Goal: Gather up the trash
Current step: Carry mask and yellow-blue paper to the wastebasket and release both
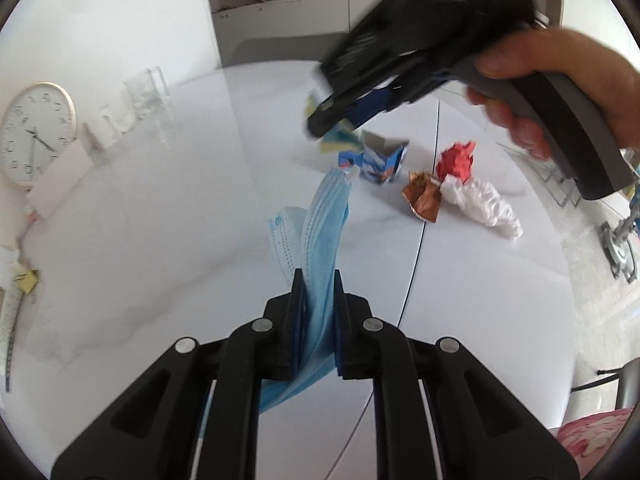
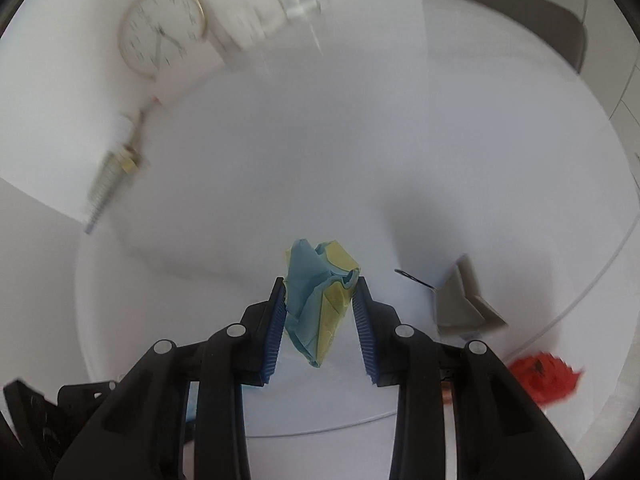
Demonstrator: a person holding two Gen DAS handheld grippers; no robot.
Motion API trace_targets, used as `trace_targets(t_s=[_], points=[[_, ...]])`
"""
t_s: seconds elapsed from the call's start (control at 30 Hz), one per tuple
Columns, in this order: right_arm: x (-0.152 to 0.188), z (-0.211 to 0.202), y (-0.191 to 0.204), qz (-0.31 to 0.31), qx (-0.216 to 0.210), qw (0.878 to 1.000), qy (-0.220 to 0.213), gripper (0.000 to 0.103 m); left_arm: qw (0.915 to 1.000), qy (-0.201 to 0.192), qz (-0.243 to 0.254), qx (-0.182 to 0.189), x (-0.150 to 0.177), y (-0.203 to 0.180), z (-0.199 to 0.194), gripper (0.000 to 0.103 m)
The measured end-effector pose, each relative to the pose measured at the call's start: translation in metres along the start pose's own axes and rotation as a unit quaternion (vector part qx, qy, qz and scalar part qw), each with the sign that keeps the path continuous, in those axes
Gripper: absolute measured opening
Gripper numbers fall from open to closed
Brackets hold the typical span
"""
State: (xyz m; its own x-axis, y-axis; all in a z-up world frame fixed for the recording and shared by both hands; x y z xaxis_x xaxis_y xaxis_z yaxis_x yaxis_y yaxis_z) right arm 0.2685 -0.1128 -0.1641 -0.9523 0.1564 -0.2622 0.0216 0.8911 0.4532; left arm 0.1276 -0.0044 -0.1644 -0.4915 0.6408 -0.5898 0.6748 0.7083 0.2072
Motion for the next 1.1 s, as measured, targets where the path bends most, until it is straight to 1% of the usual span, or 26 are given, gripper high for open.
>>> trace_targets(t_s=[0.07,0.13,0.17,0.2,0.23,0.27,0.3,0.33,0.37,0.4,0.43,0.5,0.6,0.7,0.73,0.83,0.9,0.97,1.0,1.07,1.1], points=[[0.010,-0.036,-0.004,0.001,-0.020,0.999,-0.028,0.034,0.9999,-0.004,-0.010,0.000,-0.003,0.003,-0.019,0.012],[0.028,-0.074,-0.005,-0.006,-0.025,0.998,-0.058,0.034,0.9997,-0.007,-0.018,0.013,-0.005,0.001,-0.034,0.012],[0.038,-0.094,-0.009,-0.008,-0.024,0.997,-0.069,0.034,0.9994,-0.011,-0.021,0.024,-0.007,-0.004,-0.047,0.012],[0.056,-0.117,-0.016,-0.009,-0.019,0.997,-0.080,0.034,0.9991,-0.014,-0.023,0.033,-0.008,-0.008,-0.054,0.012],[0.068,-0.130,-0.018,-0.008,-0.015,0.996,-0.086,0.034,0.9982,-0.016,-0.025,0.051,-0.013,-0.019,-0.063,0.012],[0.087,-0.148,-0.025,-0.005,-0.007,0.996,-0.092,0.034,0.9975,-0.017,-0.026,0.064,-0.016,-0.027,-0.067,0.012],[0.099,-0.163,-0.036,-0.002,0.000,0.995,-0.096,0.034,0.9959,-0.015,-0.028,0.085,-0.021,-0.040,-0.072,0.012],[0.119,-0.181,-0.050,0.006,0.012,0.995,-0.102,0.034,0.9944,-0.014,-0.028,0.101,-0.024,-0.048,-0.077,0.012],[0.140,-0.199,-0.067,0.019,0.023,0.994,-0.106,0.034,0.9911,-0.012,-0.025,0.130,-0.030,-0.069,-0.079,0.012],[0.156,-0.214,-0.086,0.029,0.031,0.993,-0.108,0.034,0.9892,-0.010,-0.022,0.145,-0.034,-0.082,-0.078,0.012],[0.180,-0.225,-0.100,0.046,0.048,0.991,-0.113,0.035,0.9872,-0.007,-0.014,0.158,-0.038,-0.098,-0.079,0.012],[0.215,-0.243,-0.124,0.070,0.071,0.988,-0.118,0.035,0.9825,-0.002,0.013,0.186,-0.050,-0.141,-0.080,0.012],[0.280,-0.267,-0.162,0.110,0.118,0.979,-0.123,0.035,0.9760,0.000,0.049,0.212,-0.063,-0.193,-0.081,0.012],[0.323,-0.273,-0.188,0.135,0.135,0.975,-0.114,0.035,0.9690,0.005,0.085,0.232,-0.071,-0.241,-0.082,0.012],[0.339,-0.271,-0.196,0.141,0.137,0.974,-0.108,0.035,0.9674,0.006,0.094,0.235,-0.073,-0.253,-0.083,0.012],[0.371,-0.258,-0.210,0.142,0.138,0.976,-0.094,0.035,0.9633,0.007,0.116,0.242,-0.077,-0.280,-0.086,0.012],[0.381,-0.239,-0.210,0.134,0.138,0.978,-0.081,0.035,0.9620,0.012,0.123,0.244,-0.079,-0.294,-0.087,0.012],[0.392,-0.225,-0.211,0.125,0.131,0.981,-0.075,0.036,0.9624,0.016,0.125,0.241,-0.077,-0.305,-0.089,0.012],[0.396,-0.221,-0.213,0.124,0.125,0.982,-0.072,0.037,0.9626,0.017,0.126,0.239,-0.076,-0.308,-0.089,0.012],[0.403,-0.201,-0.218,0.118,0.128,0.983,-0.059,0.040,0.9635,0.020,0.128,0.234,-0.073,-0.310,-0.094,0.012],[0.407,-0.196,-0.221,0.115,0.123,0.984,-0.056,0.047,0.9637,0.022,0.128,0.233,-0.073,-0.312,-0.096,0.012]])
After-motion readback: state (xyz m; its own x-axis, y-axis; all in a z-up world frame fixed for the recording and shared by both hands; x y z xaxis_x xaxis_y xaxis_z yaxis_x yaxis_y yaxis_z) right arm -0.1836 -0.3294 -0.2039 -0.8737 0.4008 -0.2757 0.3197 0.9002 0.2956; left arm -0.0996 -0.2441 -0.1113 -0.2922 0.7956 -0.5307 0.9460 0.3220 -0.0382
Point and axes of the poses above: each gripper's, at about its wrist camera, not at the fingertips, and z roughly the way its jaws point, y to its left, x to its underside, the point moved 2 cm from there along z, roughly the way its jaws point, and after that the axes turned 15 degrees about z, right-handed, at the moved point
